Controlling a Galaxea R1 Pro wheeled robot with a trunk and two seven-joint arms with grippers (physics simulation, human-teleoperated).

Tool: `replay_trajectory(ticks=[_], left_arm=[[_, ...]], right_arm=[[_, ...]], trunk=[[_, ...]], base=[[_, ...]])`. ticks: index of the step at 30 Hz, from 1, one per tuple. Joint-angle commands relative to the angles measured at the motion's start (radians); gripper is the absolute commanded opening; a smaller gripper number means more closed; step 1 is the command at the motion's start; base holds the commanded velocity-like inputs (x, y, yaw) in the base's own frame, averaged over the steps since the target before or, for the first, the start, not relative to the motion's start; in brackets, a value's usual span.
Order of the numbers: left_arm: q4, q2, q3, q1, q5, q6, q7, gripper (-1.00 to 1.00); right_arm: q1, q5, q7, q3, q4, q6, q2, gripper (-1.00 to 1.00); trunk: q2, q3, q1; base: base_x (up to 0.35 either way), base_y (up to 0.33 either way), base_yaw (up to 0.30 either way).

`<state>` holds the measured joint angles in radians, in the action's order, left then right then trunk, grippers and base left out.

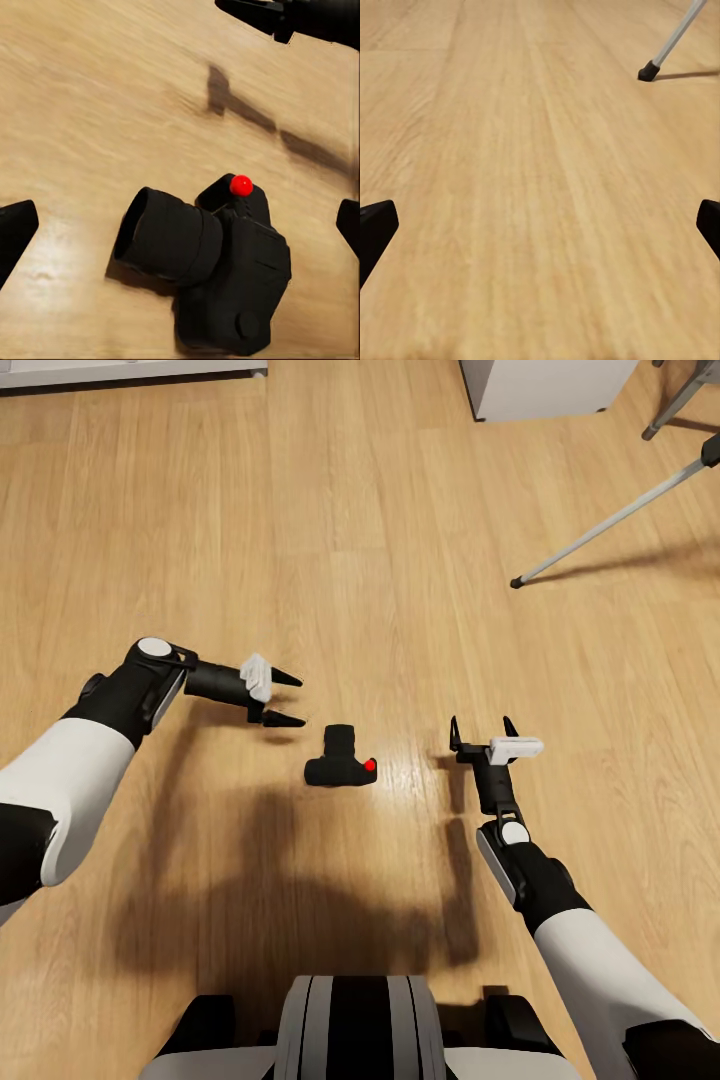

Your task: Attach the digital camera to the camera tripod in the bedroom.

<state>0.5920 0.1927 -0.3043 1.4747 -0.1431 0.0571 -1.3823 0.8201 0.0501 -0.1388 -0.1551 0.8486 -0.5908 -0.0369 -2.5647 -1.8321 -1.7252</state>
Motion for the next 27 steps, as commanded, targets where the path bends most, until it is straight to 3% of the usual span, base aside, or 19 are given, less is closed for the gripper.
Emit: replay_trajectory(ticks=[1, 6, 11, 19, 27], left_arm=[[-0.001, 0.007, -0.003, -0.002, -0.001, 0.0, -0.023, 1.0], [-0.013, 0.048, -0.005, -0.01, 0.0, -0.065, -0.112, 1.0], [-0.067, 0.075, -0.006, -0.017, 0.001, -0.187, -0.156, 1.0], [-0.267, 0.077, -0.007, -0.022, 0.002, -0.334, -0.16, 1.0], [-0.402, 0.065, -0.007, -0.023, 0.002, -0.461, -0.156, 1.0]], right_arm=[[0.001, 0.005, -0.007, -0.006, 0.0, -0.003, -0.001, 1.0], [0.001, 0.005, -0.007, -0.006, 0.0, -0.003, -0.001, 1.0], [0.001, 0.005, -0.007, -0.006, 0.0, -0.003, -0.001, 1.0], [0.001, 0.004, -0.007, -0.006, 0.0, -0.002, -0.001, 1.0], [0.001, 0.004, -0.007, -0.006, 0.0, -0.001, -0.001, 1.0]], trunk=[[0.0, 0.0, 0.0], [0.0, 0.0, 0.0], [0.0, 0.0, 0.0], [0.0, 0.0, 0.0], [0.0, 0.0, 0.0]], base=[[0.0, 0.0, 0.0], [0.0, 0.0, 0.0], [0.0, 0.0, 0.0], [0.0, 0.0, 0.0], [0.0, 0.0, 0.0]])
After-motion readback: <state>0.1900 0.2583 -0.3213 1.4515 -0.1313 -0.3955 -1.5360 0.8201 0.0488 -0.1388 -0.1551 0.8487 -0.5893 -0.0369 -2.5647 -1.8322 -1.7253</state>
